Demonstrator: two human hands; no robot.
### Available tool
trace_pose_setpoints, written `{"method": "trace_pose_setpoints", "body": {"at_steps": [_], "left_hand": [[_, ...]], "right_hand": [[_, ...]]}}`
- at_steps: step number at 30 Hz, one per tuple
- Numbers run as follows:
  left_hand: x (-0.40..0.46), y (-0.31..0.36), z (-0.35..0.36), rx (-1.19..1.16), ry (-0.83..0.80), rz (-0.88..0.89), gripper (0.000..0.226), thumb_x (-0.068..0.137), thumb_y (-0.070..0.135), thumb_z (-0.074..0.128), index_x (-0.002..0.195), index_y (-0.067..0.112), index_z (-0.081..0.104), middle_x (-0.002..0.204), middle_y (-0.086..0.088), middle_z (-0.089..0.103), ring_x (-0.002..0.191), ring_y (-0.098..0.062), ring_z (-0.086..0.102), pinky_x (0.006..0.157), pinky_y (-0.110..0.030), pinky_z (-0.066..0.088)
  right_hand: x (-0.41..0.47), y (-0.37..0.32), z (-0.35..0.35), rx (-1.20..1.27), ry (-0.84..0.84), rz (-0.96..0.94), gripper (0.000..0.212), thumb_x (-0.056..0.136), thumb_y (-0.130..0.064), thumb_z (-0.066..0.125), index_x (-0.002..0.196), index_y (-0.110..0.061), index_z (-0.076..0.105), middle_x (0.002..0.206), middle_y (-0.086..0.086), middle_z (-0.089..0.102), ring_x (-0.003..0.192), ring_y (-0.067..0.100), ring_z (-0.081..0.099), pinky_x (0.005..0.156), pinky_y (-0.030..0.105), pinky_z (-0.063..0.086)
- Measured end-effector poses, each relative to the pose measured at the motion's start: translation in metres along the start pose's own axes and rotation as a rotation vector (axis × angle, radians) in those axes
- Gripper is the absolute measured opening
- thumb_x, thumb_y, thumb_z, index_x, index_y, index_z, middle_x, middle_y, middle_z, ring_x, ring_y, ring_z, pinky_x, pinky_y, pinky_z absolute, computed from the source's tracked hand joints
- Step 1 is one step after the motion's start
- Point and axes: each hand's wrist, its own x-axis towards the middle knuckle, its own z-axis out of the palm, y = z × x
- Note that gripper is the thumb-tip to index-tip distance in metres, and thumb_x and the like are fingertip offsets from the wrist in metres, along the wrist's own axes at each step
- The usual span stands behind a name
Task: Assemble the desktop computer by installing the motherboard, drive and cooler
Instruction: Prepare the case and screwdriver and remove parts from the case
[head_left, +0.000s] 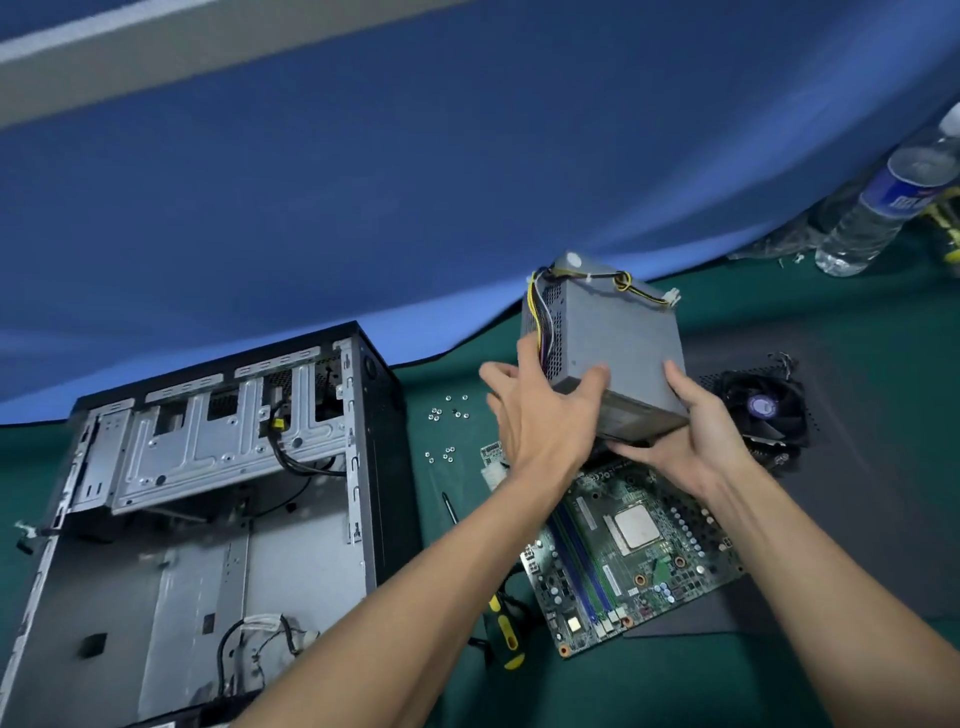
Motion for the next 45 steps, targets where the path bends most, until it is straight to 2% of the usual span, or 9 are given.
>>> {"method": "trace_pose_setpoints", "body": {"at_steps": [8, 13, 16, 18, 22, 27, 33, 41, 45], "left_hand": [[0.012, 0.043, -0.076, 0.023, 0.253, 0.079, 0.042, 0.064, 0.055, 0.061, 0.092, 0.029, 0.044, 0.095, 0.005, 0.04, 0.093, -0.023, 0.05, 0.071, -0.034, 0.034], [0.019, 0.047, -0.152, -0.337, 0.097, -0.172, 0.036, 0.064, 0.047, 0.067, 0.082, 0.02, 0.052, 0.087, -0.002, 0.057, 0.076, -0.026, 0.06, 0.06, -0.048, 0.056], [0.012, 0.036, -0.198, -0.367, -0.04, -0.223, 0.03, 0.071, 0.038, 0.067, 0.089, 0.017, 0.057, 0.078, -0.001, 0.054, 0.065, -0.022, 0.057, 0.045, -0.042, 0.053], [0.009, 0.026, -0.226, -0.349, -0.129, -0.21, 0.032, 0.068, 0.039, 0.068, 0.091, 0.016, 0.06, 0.078, -0.005, 0.058, 0.065, -0.026, 0.06, 0.047, -0.042, 0.052], [0.013, 0.001, -0.27, -0.303, -0.195, -0.261, 0.047, 0.071, 0.049, 0.062, 0.104, 0.016, 0.059, 0.092, -0.01, 0.058, 0.082, -0.03, 0.061, 0.051, -0.041, 0.053], [0.019, -0.034, -0.314, -0.175, -0.228, -0.333, 0.037, 0.08, 0.053, 0.043, 0.083, 0.016, 0.048, 0.08, -0.006, 0.053, 0.071, -0.027, 0.055, 0.063, -0.034, 0.05], [0.02, -0.079, -0.355, -0.234, -0.261, -0.326, 0.036, 0.083, 0.052, 0.039, 0.079, 0.016, 0.044, 0.072, -0.005, 0.049, 0.064, -0.024, 0.049, 0.062, -0.032, 0.047], [-0.001, -0.131, -0.402, 0.161, 0.214, -0.001, 0.045, 0.09, 0.052, 0.039, 0.065, 0.014, 0.038, 0.06, 0.001, 0.043, 0.062, -0.021, 0.043, 0.058, -0.03, 0.032], [-0.029, -0.152, -0.42, -0.407, -0.012, -0.361, 0.04, 0.082, 0.064, 0.05, 0.077, 0.024, 0.046, 0.075, 0.001, 0.053, 0.079, -0.027, 0.058, 0.066, -0.035, 0.049]], "right_hand": [[-0.038, -0.014, 0.045, -0.088, -0.228, 0.028, 0.046, 0.076, -0.046, 0.062, 0.111, -0.016, 0.063, 0.109, 0.015, 0.069, 0.102, 0.035, 0.063, 0.094, 0.06, 0.042], [-0.053, -0.028, 0.08, -0.241, -0.114, 0.049, 0.054, 0.08, -0.064, 0.051, 0.103, -0.015, 0.057, 0.097, 0.014, 0.059, 0.088, 0.034, 0.061, 0.099, 0.057, 0.04], [-0.065, -0.023, 0.11, -0.251, -0.122, 0.057, 0.053, 0.074, -0.065, 0.059, 0.097, -0.017, 0.058, 0.089, 0.013, 0.066, 0.078, 0.031, 0.066, 0.081, 0.055, 0.051], [-0.076, -0.014, 0.13, -0.288, -0.157, 0.096, 0.047, 0.073, -0.062, 0.063, 0.094, -0.02, 0.064, 0.081, 0.009, 0.071, 0.077, 0.027, 0.066, 0.068, 0.048, 0.055], [-0.101, 0.015, 0.162, -0.35, -0.147, 0.195, 0.031, 0.074, -0.05, 0.064, 0.089, -0.022, 0.063, 0.079, 0.008, 0.07, 0.087, 0.029, 0.062, 0.078, 0.051, 0.053], [-0.14, 0.046, 0.206, -0.447, -0.116, 0.248, 0.026, 0.076, -0.045, 0.067, 0.086, -0.022, 0.062, 0.089, 0.01, 0.072, 0.09, 0.034, 0.064, 0.059, 0.05, 0.054], [-0.168, 0.084, 0.243, -0.454, -0.143, 0.22, 0.024, 0.076, -0.044, 0.067, 0.083, -0.022, 0.061, 0.097, 0.01, 0.068, 0.091, 0.036, 0.062, 0.068, 0.05, 0.053], [-0.181, 0.148, 0.28, -0.403, -0.173, 0.081, 0.016, 0.079, -0.038, 0.064, 0.087, -0.025, 0.062, 0.091, 0.006, 0.067, 0.084, 0.03, 0.062, 0.065, 0.043, 0.052], [-0.184, 0.186, 0.299, -0.36, -0.201, 0.065, 0.017, 0.079, -0.035, 0.063, 0.091, -0.024, 0.059, 0.087, 0.009, 0.067, 0.081, 0.03, 0.062, 0.072, 0.045, 0.053]]}}
